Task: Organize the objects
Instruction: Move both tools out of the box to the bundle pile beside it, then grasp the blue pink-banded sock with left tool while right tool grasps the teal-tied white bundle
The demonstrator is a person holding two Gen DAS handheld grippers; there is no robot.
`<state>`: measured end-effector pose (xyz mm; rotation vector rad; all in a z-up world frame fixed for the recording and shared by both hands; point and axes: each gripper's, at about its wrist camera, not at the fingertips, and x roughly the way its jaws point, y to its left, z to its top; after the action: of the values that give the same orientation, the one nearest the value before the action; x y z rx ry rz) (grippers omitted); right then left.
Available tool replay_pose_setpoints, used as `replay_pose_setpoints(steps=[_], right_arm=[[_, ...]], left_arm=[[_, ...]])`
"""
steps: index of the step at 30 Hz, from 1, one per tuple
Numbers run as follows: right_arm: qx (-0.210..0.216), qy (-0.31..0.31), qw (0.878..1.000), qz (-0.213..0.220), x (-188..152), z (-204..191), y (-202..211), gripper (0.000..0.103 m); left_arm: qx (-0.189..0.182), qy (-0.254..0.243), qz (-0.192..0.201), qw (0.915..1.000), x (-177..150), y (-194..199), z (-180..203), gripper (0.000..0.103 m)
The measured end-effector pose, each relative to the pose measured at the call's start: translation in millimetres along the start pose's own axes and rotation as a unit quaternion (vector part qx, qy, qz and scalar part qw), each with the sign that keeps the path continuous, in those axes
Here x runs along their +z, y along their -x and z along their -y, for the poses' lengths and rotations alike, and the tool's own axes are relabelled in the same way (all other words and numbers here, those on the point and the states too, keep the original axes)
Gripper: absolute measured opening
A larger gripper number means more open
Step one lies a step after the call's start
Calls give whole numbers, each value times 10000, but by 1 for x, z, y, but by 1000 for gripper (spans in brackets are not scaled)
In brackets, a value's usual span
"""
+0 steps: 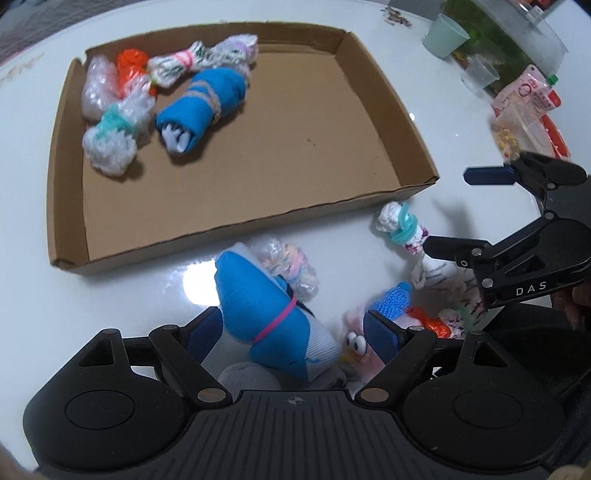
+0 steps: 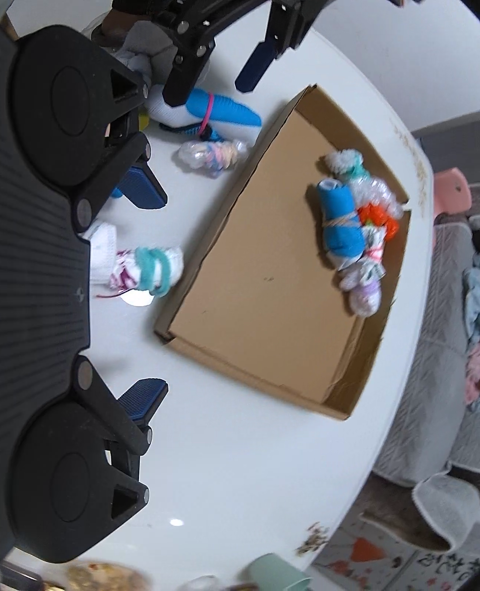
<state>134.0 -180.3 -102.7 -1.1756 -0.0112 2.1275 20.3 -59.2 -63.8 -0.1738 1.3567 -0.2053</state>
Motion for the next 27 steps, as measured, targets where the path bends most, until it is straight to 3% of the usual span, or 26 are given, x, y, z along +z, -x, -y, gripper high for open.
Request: replay_pose_setpoints(steps=[7, 15, 21, 23, 27], right_arm=[[-138, -163, 9984, -519, -4, -2, -15, 98], [-349, -419, 9943, -918, 1, -1, -31, 92], [-431, -604, 9900, -1200, 3, -2, -41, 64], [-412, -621, 9895, -1242, 3, -2, -43, 50], [-441, -728, 9878, -1303, 4, -3, -43, 39]], left_arm=[[-163, 356, -159, 9991, -1, -8, -11, 87], [-33, 287, -219, 9993, -1, -21, -5, 88], [76, 364, -308, 9988, -4, -30, -10, 87], [121, 385, -310, 9987, -5, -31, -13, 86], [84, 530, -320, 9980, -7, -33, -20, 77]])
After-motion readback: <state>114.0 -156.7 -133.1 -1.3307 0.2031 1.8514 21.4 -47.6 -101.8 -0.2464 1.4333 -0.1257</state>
